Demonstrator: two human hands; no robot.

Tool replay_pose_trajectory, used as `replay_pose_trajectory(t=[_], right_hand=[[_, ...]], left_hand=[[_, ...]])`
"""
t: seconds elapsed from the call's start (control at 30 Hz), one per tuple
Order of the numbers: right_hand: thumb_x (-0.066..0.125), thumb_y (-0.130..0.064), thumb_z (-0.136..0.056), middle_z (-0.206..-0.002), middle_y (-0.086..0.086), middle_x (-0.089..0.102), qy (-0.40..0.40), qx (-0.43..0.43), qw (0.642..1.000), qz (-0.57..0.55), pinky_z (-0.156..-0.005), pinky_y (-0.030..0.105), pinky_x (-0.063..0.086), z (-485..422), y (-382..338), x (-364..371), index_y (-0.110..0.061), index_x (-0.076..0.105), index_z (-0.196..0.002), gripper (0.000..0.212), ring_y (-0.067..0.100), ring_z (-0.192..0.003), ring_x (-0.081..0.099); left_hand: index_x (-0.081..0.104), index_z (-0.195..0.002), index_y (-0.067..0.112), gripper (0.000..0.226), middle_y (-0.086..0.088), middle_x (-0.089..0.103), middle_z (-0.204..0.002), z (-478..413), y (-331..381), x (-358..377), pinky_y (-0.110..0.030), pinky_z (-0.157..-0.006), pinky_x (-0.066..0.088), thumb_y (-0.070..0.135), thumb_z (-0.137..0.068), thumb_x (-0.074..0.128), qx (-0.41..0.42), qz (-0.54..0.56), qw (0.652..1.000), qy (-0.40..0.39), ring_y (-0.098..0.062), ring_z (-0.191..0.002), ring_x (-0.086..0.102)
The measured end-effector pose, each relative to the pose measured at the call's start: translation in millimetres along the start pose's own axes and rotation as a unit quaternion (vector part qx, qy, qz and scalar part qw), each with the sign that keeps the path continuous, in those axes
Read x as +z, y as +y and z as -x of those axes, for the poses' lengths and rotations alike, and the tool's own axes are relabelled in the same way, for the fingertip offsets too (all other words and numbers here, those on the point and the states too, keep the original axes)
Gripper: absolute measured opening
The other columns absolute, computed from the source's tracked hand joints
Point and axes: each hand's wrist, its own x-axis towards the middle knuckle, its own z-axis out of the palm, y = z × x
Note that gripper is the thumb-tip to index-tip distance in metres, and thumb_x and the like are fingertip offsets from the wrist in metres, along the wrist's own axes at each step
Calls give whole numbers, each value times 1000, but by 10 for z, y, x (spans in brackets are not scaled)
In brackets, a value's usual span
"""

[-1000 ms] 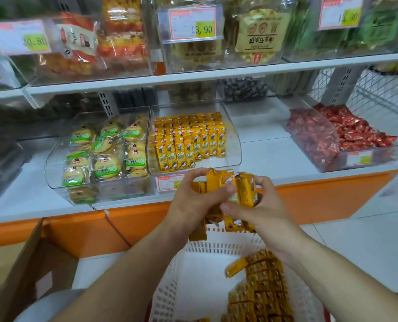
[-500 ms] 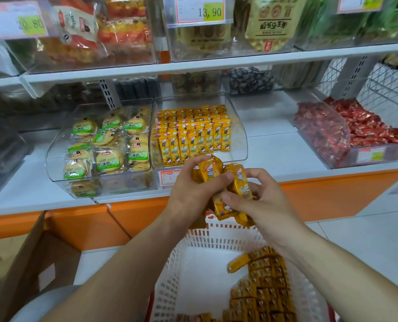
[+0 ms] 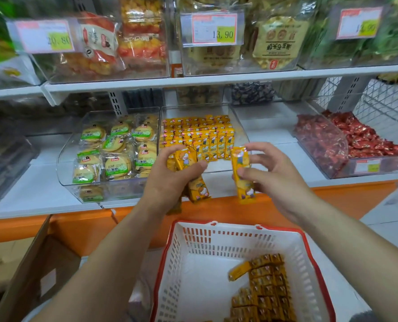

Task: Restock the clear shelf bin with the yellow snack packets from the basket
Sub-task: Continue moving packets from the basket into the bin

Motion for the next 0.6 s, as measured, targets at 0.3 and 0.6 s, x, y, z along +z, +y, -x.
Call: replay_pose_trajectory(t=[0.3, 0.6], right_hand=[[82, -9, -77, -92, -7, 60, 60, -46, 974, 212, -52, 20, 46, -1338, 315, 273, -26, 56, -105, 42, 13, -74, 62], [83, 2, -70, -78, 1, 57, 72, 14, 952, 298, -67, 36, 55, -2077, 908, 506, -17, 58, -96, 41, 24, -75, 59]], left_hand=[[55, -121, 36, 72, 4, 75, -100, -150, -65, -382, -39, -65, 65, 46, -56, 84, 45, -83, 995, 19, -16, -82, 78], [56, -116, 38, 55, 10, 78, -93, -316, -165, -470, -36, -66, 65, 30, -73, 88, 38, -74, 996, 20, -14, -83, 77]])
